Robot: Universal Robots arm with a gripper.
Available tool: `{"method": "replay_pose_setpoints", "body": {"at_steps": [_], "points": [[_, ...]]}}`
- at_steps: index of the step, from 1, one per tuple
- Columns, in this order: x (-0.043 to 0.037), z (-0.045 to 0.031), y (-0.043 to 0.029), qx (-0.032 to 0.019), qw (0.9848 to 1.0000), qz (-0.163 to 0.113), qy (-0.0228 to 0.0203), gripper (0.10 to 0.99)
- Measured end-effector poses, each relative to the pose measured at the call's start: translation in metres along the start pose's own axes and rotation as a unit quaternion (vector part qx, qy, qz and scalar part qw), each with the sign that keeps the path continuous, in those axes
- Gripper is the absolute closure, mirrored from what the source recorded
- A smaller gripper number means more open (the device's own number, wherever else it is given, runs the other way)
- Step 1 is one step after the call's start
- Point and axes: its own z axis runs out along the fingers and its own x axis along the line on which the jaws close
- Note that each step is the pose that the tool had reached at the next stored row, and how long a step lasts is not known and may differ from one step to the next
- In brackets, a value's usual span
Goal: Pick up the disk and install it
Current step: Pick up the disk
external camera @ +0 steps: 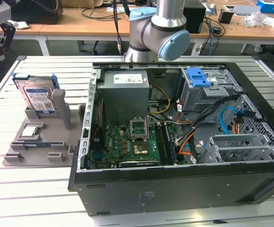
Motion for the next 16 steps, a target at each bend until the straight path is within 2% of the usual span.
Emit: {"method": "replay_pose_setpoints", "body": {"at_steps": [7,12,16], "points": [[0.0000,0.0000,0.0000,-0.0006,0.9996,-0.028,0.0006,0.980],[0.0000,0.0000,0.0000,-0.0010,0.9987,-0.051,0.0010,0.980],[0.0000,0.0000,0.0000,-0.0014,0.9973,-0.074,0.0015,0.980]]}}
